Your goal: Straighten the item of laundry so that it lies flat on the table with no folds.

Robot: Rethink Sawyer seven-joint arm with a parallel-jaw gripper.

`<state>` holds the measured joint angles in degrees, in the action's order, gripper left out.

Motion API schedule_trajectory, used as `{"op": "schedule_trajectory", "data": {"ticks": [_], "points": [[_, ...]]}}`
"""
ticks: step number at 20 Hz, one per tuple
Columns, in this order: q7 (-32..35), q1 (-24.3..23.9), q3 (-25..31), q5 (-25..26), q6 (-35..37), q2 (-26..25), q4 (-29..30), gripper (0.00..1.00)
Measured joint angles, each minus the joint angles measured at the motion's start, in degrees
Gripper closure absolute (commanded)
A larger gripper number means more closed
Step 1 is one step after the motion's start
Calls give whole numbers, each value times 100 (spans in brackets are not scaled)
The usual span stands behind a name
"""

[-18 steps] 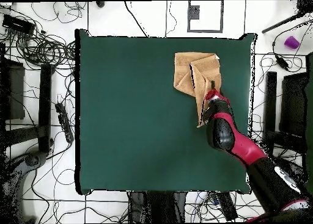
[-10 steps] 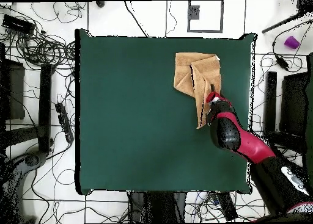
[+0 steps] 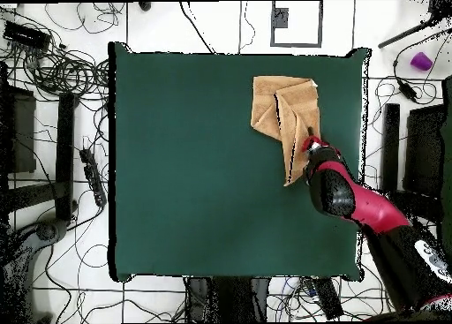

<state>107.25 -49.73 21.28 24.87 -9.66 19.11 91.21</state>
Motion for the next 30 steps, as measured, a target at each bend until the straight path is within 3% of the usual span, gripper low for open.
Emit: {"op": "schedule_trajectory", "data": {"ticks": [10, 30], "points": [[0, 177, -151, 2, 7, 20, -18, 0], [0, 1210, -749, -246, 7, 307, -1, 0]]}}
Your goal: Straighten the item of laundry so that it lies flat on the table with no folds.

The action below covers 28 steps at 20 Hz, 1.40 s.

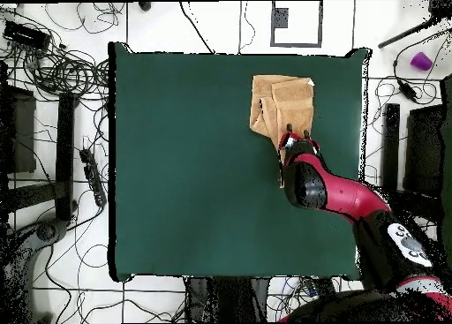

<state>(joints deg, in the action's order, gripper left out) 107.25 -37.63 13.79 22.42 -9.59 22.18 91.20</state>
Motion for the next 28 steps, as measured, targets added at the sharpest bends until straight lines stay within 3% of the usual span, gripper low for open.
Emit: {"op": "schedule_trajectory", "data": {"ticks": [28], "points": [[0, -129, 169, 177, 416, 45, -109, 0]]}}
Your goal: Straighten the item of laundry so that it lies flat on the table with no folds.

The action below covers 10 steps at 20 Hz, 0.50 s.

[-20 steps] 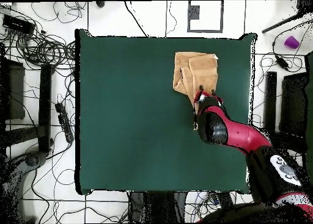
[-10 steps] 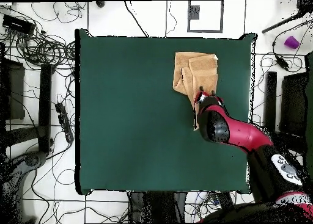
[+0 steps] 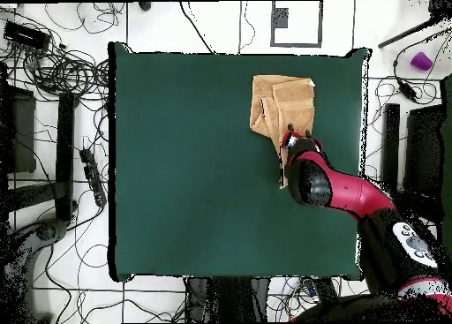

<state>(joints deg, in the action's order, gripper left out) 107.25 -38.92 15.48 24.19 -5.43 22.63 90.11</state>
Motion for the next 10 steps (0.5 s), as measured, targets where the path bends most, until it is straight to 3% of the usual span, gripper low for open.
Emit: {"op": "schedule_trajectory", "data": {"ticks": [10], "points": [[0, -504, 592, 182, 210, 85, 203, 0]]}}
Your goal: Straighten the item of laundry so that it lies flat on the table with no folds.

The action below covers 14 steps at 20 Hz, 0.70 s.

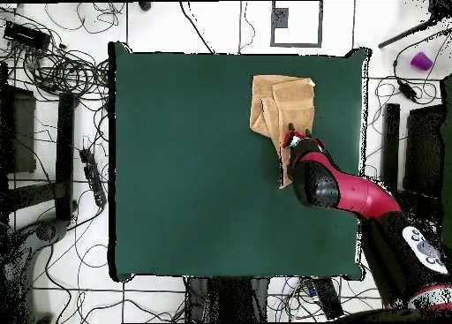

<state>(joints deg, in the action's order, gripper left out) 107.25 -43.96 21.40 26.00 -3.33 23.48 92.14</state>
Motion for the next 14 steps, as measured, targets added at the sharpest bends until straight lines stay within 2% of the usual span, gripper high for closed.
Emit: {"op": "schedule_trajectory", "data": {"ticks": [5, 14], "points": [[0, -234, 343, 2, 285, 61, 134, 0], [0, -358, 634, 3, 597, 69, 155, 0]]}}
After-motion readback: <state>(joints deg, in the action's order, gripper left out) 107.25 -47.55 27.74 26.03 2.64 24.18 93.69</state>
